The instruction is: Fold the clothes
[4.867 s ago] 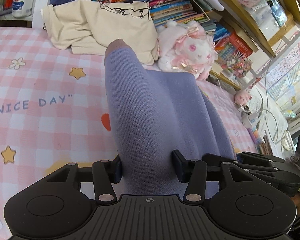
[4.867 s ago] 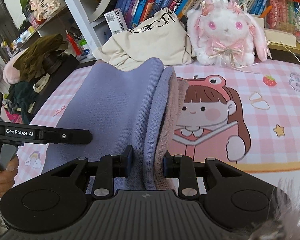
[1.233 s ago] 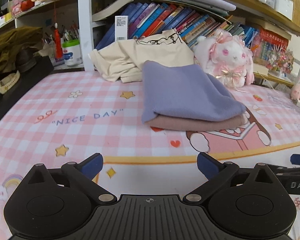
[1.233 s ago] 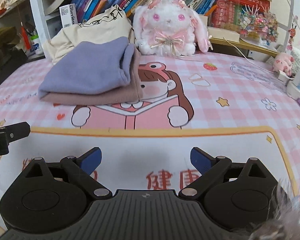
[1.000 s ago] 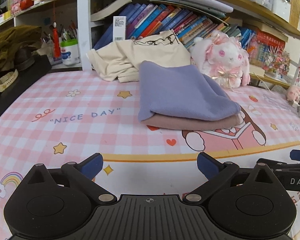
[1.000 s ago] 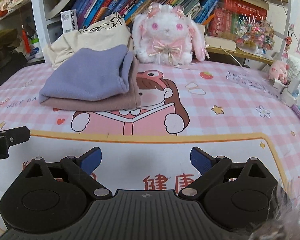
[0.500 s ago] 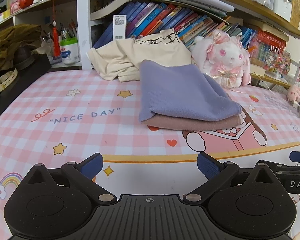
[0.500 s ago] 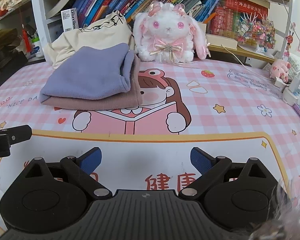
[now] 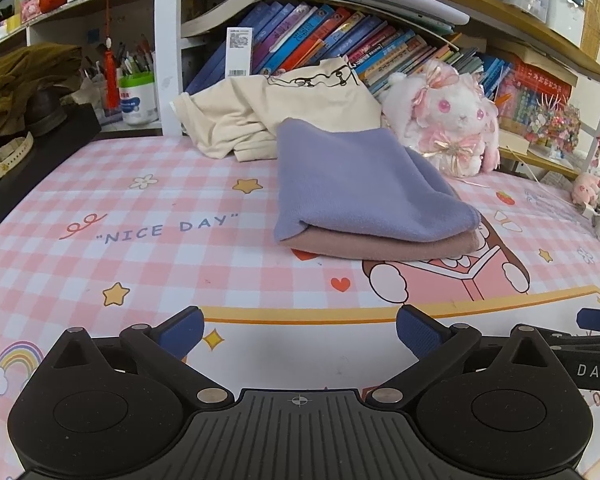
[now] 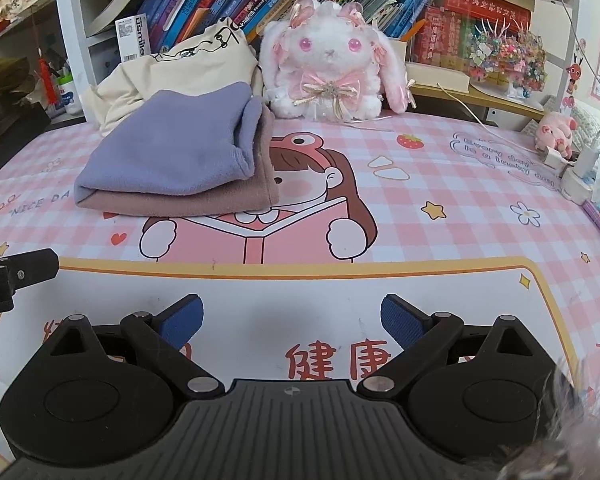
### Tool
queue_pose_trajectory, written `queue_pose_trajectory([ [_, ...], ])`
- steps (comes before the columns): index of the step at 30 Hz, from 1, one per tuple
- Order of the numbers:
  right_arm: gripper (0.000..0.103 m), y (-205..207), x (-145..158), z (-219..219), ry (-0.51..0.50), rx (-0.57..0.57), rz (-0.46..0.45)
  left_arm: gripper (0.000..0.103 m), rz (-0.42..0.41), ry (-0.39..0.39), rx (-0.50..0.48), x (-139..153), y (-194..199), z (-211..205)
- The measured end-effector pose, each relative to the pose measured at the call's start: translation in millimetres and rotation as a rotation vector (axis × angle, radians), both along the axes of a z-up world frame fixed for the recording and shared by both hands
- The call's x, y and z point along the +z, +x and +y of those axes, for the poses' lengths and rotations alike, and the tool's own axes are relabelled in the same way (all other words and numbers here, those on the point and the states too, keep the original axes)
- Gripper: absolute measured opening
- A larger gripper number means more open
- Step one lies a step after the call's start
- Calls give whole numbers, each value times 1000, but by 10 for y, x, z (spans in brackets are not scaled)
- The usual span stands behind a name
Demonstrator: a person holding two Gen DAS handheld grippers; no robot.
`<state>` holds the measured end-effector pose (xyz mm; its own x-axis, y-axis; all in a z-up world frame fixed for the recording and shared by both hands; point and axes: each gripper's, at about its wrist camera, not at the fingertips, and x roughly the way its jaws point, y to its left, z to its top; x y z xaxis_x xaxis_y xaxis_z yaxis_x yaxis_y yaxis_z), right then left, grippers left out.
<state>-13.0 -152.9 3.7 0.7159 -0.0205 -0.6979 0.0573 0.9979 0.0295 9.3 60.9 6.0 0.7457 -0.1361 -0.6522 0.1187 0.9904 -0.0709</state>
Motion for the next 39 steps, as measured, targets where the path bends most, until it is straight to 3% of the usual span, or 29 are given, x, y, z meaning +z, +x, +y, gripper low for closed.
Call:
queue_pose_trajectory([
  [39,96,17,-34,21,-5,0,24,103,19,10,6,-19,21,12],
])
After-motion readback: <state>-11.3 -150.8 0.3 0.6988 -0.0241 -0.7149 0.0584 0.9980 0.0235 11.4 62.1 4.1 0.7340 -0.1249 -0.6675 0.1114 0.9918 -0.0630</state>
